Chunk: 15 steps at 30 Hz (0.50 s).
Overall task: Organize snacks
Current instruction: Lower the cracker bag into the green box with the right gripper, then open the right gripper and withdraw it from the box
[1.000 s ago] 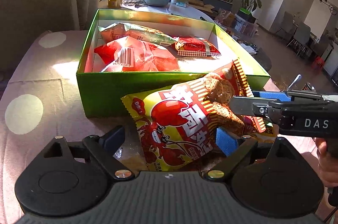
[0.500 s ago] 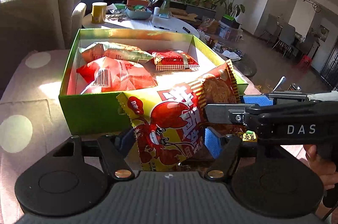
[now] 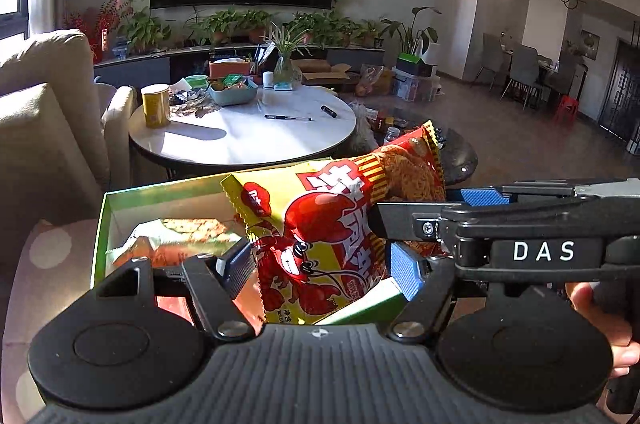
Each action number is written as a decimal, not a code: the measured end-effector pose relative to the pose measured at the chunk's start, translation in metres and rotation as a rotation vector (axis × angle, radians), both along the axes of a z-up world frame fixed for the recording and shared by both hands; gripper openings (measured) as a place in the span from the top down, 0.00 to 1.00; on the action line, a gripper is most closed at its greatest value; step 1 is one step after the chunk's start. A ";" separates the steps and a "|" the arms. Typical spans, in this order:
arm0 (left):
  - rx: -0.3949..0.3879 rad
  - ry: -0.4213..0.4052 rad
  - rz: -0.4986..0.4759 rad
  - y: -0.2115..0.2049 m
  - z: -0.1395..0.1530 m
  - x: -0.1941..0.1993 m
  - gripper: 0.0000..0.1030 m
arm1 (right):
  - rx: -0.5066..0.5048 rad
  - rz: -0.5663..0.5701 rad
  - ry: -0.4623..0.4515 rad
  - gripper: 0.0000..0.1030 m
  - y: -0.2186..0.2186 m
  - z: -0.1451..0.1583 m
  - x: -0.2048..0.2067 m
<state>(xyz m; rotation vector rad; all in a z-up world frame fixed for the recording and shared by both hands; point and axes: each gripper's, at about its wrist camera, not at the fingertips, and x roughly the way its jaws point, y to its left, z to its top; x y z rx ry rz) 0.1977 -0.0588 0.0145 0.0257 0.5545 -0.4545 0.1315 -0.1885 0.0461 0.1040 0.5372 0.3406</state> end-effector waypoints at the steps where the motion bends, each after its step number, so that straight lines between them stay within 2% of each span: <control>1: 0.003 0.003 -0.002 -0.002 -0.001 0.005 0.35 | 0.006 -0.004 0.005 0.37 -0.002 -0.001 0.004; 6: 0.036 0.050 0.002 -0.006 -0.018 0.025 0.34 | 0.026 -0.020 0.051 0.37 -0.005 -0.016 0.019; 7: 0.040 0.062 0.006 -0.005 -0.023 0.029 0.29 | 0.030 -0.022 0.059 0.37 -0.005 -0.020 0.021; 10: 0.040 0.089 0.047 0.004 -0.033 0.032 0.23 | 0.029 -0.055 0.080 0.37 -0.007 -0.031 0.027; 15: 0.025 0.066 0.082 0.021 -0.031 0.023 0.18 | 0.028 -0.087 0.072 0.37 -0.015 -0.033 0.020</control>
